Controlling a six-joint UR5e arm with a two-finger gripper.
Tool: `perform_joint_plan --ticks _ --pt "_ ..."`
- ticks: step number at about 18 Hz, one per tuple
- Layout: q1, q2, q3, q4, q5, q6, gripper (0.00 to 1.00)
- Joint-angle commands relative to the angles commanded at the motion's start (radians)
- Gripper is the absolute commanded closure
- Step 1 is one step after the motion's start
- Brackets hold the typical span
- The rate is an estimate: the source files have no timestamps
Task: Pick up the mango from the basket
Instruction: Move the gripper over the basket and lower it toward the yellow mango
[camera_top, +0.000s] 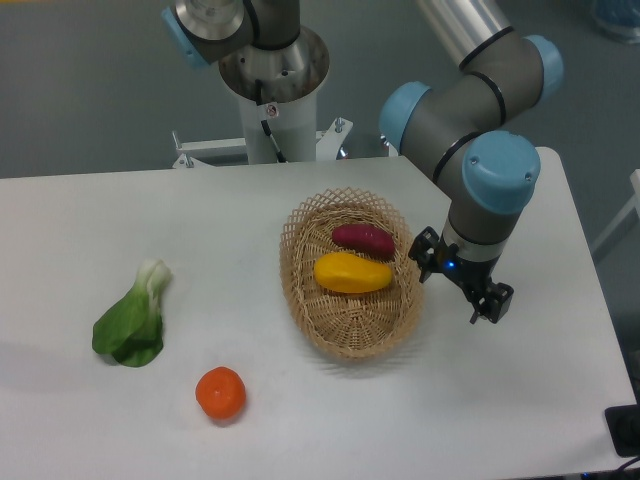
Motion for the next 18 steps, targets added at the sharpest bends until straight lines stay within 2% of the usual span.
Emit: perform_joint_plan --ticks 4,9,14,18 --pt "-0.003 0.047 -0.101 0.034 0.0 0.009 0.0" --pt "-0.014 0.086 -0.232 0.141 0.002 0.066 0.0" --pt "-0.014 0.14 -0.334 0.147 0.008 0.147 0.0" --pt "-0.018 0.143 -0.367 0.152 0.002 0.14 0.0"
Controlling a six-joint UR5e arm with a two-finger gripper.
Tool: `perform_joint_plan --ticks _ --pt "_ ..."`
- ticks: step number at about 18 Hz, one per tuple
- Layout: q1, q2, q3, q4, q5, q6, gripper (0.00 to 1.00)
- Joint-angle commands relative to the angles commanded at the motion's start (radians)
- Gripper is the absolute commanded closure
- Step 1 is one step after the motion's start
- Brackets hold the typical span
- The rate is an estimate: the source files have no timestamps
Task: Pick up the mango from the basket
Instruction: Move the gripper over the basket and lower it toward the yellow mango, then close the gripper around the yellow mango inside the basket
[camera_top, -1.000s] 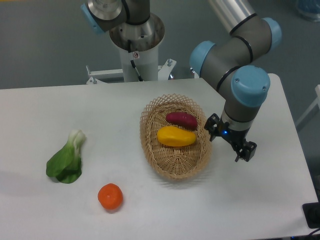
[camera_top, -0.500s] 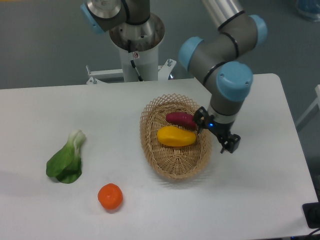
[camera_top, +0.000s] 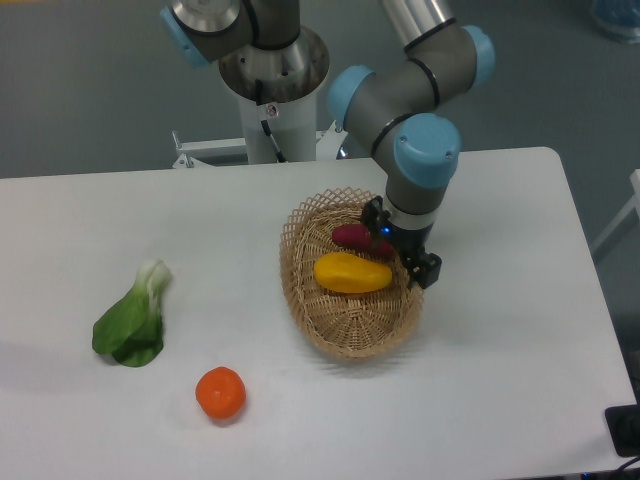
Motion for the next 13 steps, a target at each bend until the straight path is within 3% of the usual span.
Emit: perform_joint_plan --ticks 6,13 --pt "-0.012 -0.014 -0.045 0.093 -0.002 -0.008 0.0" --pt "-0.012 -0.034 -0.068 0.133 -0.025 -0.006 0.0"
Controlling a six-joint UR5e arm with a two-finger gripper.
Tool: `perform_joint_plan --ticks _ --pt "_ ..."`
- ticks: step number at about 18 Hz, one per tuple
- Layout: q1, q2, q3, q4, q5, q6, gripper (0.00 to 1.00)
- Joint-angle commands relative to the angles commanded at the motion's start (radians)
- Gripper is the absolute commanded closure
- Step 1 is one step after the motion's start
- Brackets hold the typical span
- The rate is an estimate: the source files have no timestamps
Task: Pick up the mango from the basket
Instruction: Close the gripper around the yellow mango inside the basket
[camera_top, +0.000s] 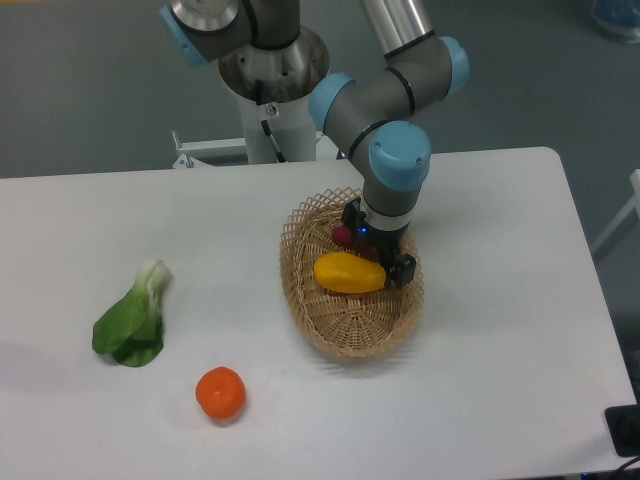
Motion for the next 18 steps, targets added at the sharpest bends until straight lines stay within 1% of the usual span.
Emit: perform_joint_plan --ticks 6,10,12,13,14,15,18 --pt "-0.002 -0.012 -0.021 0.022 0.002 0.0 0.0" --pt "-0.002 -0.018 -0.023 0.026 0.002 -0.002 0.0" --pt "-0.003 -0.02 -0.025 0.04 0.002 -0.003 0.0" --pt "-0.003 -0.02 -0.025 0.045 0.002 -0.008 0.08" --pt "-0.003 -0.021 -0.025 0.045 0.002 -0.014 0.19" --pt "-0.003 -0.022 -0.025 0.045 0.002 -0.023 0.26" --pt "-0.003 -0.02 -0.021 0.045 0.002 -0.041 0.52"
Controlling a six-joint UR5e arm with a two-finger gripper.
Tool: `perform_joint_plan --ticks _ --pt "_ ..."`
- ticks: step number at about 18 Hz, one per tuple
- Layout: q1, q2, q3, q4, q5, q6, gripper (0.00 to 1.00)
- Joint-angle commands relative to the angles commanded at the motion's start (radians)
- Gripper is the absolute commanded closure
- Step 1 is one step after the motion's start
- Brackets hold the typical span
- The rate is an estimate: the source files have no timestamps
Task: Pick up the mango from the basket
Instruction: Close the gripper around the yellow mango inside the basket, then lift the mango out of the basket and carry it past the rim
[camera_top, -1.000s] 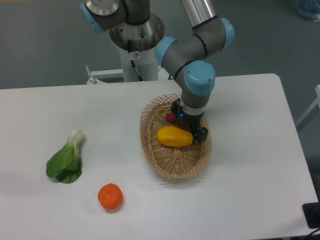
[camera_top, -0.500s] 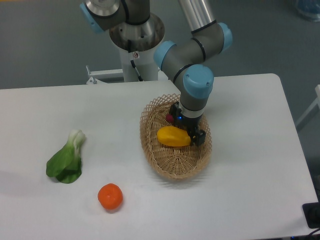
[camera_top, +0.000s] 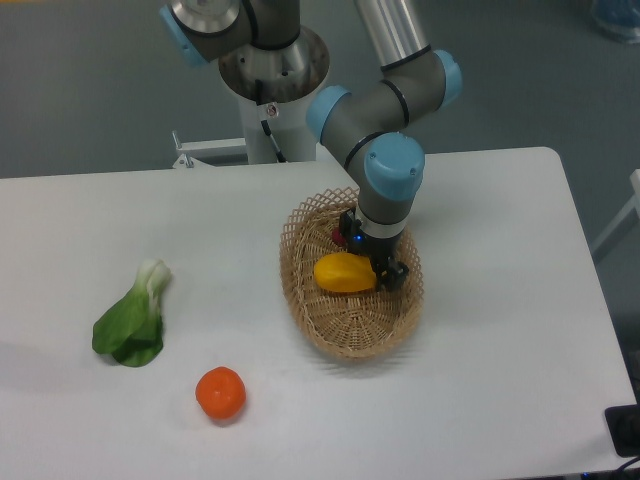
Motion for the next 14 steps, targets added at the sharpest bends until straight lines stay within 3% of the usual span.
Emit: perform_joint_plan --ticks 4,10,14 --pt "-0.006 0.003 0.023 -0.002 -0.002 -0.044 0.83" --pt "-0.006 0.012 0.063 -0.018 -0.047 -0.058 0.85" --pt "-0.006 0.009 0.121 -0.032 -0.054 -0.159 0.84"
